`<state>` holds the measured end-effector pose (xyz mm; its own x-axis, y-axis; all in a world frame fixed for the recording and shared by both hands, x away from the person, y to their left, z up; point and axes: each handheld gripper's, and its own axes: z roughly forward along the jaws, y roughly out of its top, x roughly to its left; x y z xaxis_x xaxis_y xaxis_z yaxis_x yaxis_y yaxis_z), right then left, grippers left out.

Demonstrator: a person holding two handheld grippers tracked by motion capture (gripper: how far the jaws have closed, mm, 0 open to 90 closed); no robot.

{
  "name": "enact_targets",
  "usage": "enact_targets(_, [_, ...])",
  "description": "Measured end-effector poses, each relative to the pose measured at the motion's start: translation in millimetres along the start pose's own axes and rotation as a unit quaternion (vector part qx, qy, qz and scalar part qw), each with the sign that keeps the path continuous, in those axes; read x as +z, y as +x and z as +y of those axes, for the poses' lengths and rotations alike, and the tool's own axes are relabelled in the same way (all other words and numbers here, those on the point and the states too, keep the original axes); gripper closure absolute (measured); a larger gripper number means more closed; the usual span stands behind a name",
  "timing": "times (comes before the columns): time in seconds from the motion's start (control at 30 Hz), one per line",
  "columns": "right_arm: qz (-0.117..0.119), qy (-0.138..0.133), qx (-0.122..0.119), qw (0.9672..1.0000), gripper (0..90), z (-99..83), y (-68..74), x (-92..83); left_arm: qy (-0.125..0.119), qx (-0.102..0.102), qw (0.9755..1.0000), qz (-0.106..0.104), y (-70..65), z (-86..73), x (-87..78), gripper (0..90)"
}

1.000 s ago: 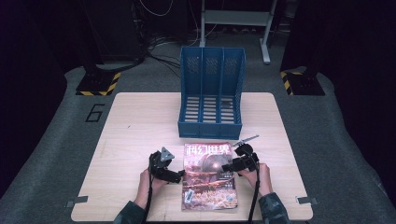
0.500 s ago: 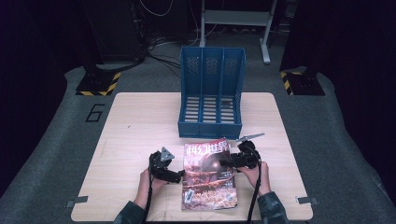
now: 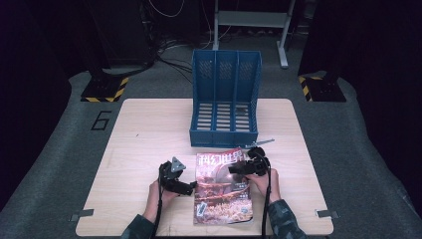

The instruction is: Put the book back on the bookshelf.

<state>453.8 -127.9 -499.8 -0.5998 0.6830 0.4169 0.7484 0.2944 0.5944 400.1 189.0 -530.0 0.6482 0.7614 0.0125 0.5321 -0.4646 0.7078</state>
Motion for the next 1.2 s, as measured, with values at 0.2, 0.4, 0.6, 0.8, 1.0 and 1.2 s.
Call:
enact_targets(0.2, [-0.006, -0.002, 0.008, 0.9999, 43.9, 1.7, -1.3, 7.4, 0.000, -0.001, 1.0000, 0.000, -0.1, 0.0, 0.0, 0.1])
enact_targets(0.4, [-0.013, -0.011, 0.023, 0.9996, 55.8, 0.1, -3.9, 7.3, -0.003, -0.001, 1.0000, 0.000, -0.1, -0.2, 0.4, 0.1])
enact_targets(0.6, [-0.018, -0.020, 0.036, 0.9990, 72.8, -3.6, -7.0, 4.9, -0.003, -0.001, 1.0000, 0.001, -0.2, -0.2, 0.4, 0.1])
enact_targets(0.8, [-0.005, -0.048, 0.030, 0.9984, 85.5, -8.1, -3.1, -0.7, -0.002, -0.001, 1.0000, 0.000, -0.1, -0.2, 0.3, 0.1])
enact_targets(1.0, [0.007, -0.069, 0.016, 0.9974, 88.9, -8.3, 2.8, -6.3, -0.004, -0.006, 1.0000, -0.003, 0.7, 0.2, 0.1, 0.3])
enact_targets(1.2, [0.011, -0.086, -0.003, 0.9962, 89.3, -8.1, 12.4, -11.6, -0.016, -0.026, 0.9994, -0.015, 4.1, 0.4, -1.1, 0.1])
